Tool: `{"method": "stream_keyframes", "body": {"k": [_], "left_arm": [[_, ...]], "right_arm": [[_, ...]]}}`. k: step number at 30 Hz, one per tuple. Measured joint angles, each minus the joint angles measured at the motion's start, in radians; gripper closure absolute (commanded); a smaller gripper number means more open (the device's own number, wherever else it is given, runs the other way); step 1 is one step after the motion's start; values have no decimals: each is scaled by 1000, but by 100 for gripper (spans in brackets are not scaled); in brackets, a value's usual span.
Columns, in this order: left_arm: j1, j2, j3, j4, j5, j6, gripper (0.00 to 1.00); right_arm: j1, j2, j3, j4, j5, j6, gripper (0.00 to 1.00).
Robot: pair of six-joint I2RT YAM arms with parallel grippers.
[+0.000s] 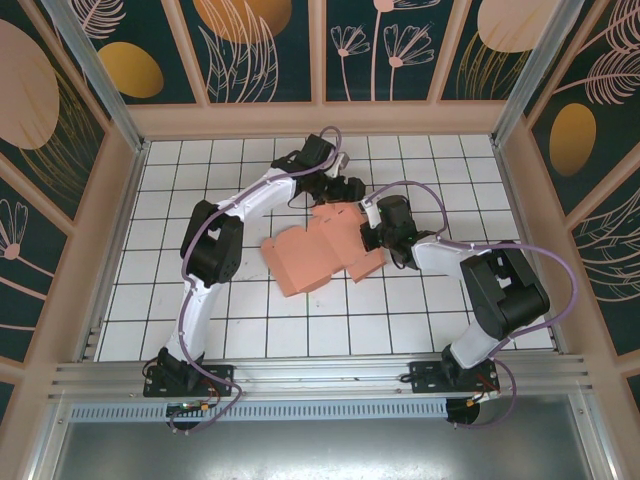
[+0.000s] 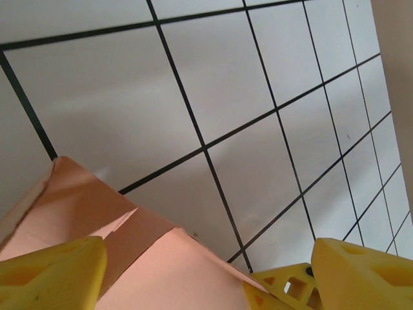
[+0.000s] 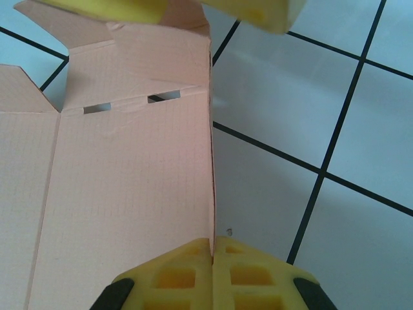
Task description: Fold the paper box
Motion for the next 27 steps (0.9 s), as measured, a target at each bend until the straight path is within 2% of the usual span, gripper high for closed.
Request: {"method": "stream_keyframes", "body": {"k": [15, 23, 27], "left_arm": [[0, 3, -27, 37, 100, -63, 29], [3, 5, -97, 171, 185, -168, 32], [6, 5, -124, 229, 199, -201, 29]], "right_arm": [[0, 0, 1, 2, -6, 0, 100], [-1, 0, 2, 1, -10, 0, 100], [-2, 0, 2, 1, -9, 0, 100]]}}
